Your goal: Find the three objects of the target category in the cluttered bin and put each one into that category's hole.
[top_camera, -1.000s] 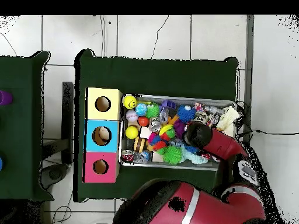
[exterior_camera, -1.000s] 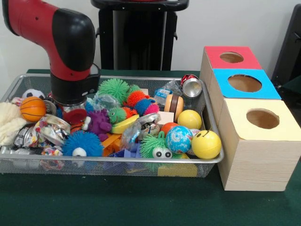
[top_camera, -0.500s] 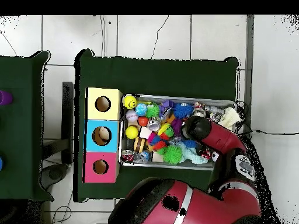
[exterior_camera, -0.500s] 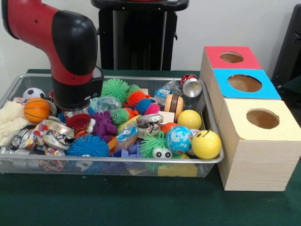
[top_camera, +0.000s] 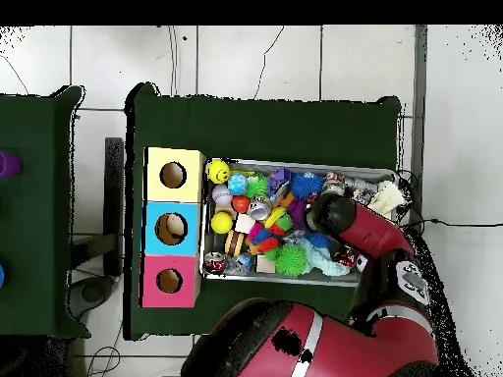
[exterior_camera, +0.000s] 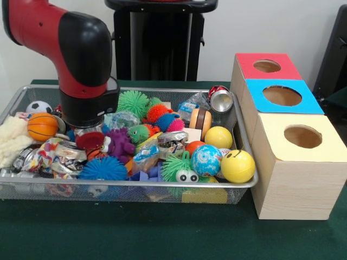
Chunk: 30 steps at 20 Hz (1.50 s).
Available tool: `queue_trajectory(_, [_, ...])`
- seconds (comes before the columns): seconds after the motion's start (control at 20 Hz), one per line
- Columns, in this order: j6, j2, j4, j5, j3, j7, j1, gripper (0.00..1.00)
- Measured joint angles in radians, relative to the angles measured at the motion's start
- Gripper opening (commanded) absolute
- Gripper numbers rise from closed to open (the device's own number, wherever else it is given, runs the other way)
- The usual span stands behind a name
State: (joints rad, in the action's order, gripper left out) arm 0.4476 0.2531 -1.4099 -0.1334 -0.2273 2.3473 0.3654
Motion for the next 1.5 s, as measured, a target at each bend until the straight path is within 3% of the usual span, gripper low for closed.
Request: queue_trajectory(1.5, [0.079, 0.021, 0.022, -0.26, -0.061, 0.0, -0.14, 0.0])
